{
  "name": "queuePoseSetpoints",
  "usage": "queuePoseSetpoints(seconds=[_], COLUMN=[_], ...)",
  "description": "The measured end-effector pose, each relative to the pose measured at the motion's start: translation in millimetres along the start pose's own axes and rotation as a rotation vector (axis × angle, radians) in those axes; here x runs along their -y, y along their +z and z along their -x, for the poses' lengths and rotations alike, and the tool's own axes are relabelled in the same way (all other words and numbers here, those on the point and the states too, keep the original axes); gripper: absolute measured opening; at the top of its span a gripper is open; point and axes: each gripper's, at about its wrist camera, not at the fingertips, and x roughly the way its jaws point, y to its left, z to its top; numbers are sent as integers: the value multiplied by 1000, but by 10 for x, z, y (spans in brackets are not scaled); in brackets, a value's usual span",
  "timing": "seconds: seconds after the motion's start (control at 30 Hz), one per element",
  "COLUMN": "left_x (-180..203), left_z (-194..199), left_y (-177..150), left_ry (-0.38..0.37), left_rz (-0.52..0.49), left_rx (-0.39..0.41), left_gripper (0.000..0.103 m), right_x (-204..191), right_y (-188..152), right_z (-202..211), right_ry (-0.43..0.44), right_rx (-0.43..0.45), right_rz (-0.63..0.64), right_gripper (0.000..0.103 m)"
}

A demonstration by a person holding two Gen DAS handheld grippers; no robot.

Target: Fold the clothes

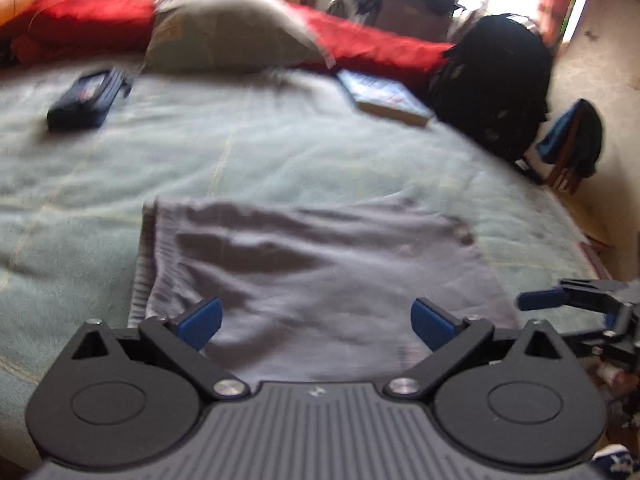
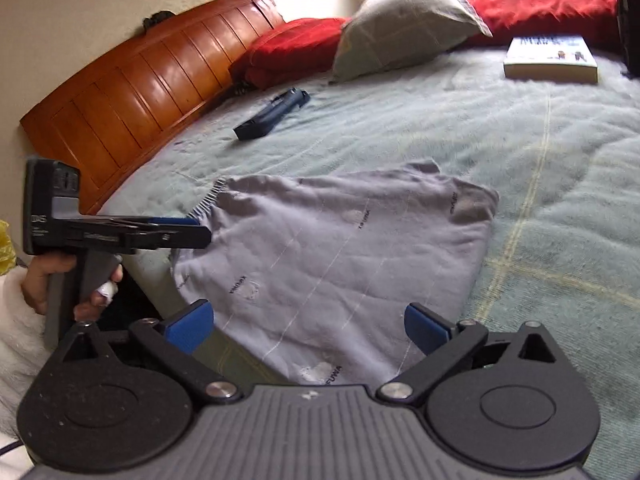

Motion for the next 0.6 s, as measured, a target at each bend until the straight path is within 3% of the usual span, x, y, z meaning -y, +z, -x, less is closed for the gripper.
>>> queuePoseSetpoints(seconds=[0.1, 0.27, 0.4, 0.6], left_x=[-99, -56, -240, -760], left_z=[-31, 251, 433, 377], left_y=[-57, 4, 135, 221], left_ry=[-1, -8, -29, -46], left_rz=[46, 22, 67, 242], left_rx=[-10, 24, 31, -42], left_gripper=[100, 100, 100, 100], right_x=[103, 194, 309, 559], right_y=[-36, 35, 152, 225], right_z=[-101, -52, -20, 7], right_ry=[-9, 30, 46, 89], right_rx=[-40, -56, -86, -116], right_rz=[-48, -121, -189, -291], right_gripper=[103, 103, 103, 103])
